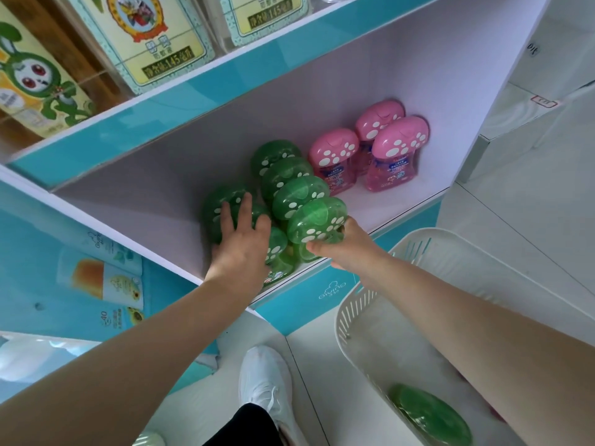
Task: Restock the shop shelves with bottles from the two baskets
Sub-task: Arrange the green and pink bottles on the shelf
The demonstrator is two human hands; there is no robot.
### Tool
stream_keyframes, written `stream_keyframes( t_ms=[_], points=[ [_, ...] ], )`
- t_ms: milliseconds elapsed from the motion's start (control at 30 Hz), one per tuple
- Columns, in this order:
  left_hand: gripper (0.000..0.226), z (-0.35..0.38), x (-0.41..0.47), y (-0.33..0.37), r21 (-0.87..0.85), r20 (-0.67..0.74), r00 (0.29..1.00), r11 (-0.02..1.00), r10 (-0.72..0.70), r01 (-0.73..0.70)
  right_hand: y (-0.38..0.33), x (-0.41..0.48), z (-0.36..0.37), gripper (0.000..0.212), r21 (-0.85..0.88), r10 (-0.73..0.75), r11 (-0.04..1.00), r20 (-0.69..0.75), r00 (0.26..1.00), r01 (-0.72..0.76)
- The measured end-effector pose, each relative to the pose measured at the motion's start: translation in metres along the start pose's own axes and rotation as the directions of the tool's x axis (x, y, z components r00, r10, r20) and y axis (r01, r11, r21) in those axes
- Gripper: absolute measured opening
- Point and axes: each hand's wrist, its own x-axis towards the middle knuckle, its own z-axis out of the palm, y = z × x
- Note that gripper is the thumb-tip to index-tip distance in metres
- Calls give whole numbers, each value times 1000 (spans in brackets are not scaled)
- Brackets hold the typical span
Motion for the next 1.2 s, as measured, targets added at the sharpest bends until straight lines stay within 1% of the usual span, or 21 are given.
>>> stream_keyframes(
  t_ms=[100, 167, 300, 433, 567, 700, 800, 933, 1033, 1133, 1200],
  points=[
    [68, 13, 10, -4, 59, -19, 999, 998, 37, -36, -1, -2, 4, 49, -56, -38, 998, -13, 999, 38],
    [66, 18, 13, -6, 82, -24, 999, 996, 44, -42, -2, -3, 6, 42, -114, -70, 991, -35, 997, 66],
    [65, 21, 15, -8, 111, -54, 997, 993, 57, -51, -3, -2, 6, 39, -157, -89, 984, -48, 995, 81],
    [68, 15, 16, -9, 122, -10, 998, 991, 54, -53, -4, -2, 5, 39, -180, -91, 980, -27, 995, 84],
    [68, 1, 10, -9, 36, 47, 998, 998, 42, -44, -6, -3, 3, 40, -177, -93, 980, 7, 996, 93],
    [72, -10, 4, -7, 6, 84, 995, 999, 44, -45, -4, -3, 2, 40, -132, -86, 987, 26, 996, 89],
    [73, -15, 2, -7, -95, 99, 995, 995, 27, -18, -2, -2, 2, 40, -102, -66, 992, 53, 996, 71],
    [78, -21, -3, -4, -165, 91, 996, 986, 7, 8, -2, -2, 0, 50, -88, -40, 995, 60, 997, 45],
    [85, -29, -4, 3, -135, 63, 997, 990, -43, 51, -1, -10, -10, 56, -102, -42, 994, 53, 998, 47],
    [93, -36, -6, 17, -120, -24, 999, 992, -29, 26, 5, -22, -28, 85, -113, -21, 993, 47, 999, 26],
    [94, -42, -8, 31, -112, -86, 996, 993, 19, -29, 10, -31, -41, 93, -141, -13, 990, 43, 999, 19]
  ],
)
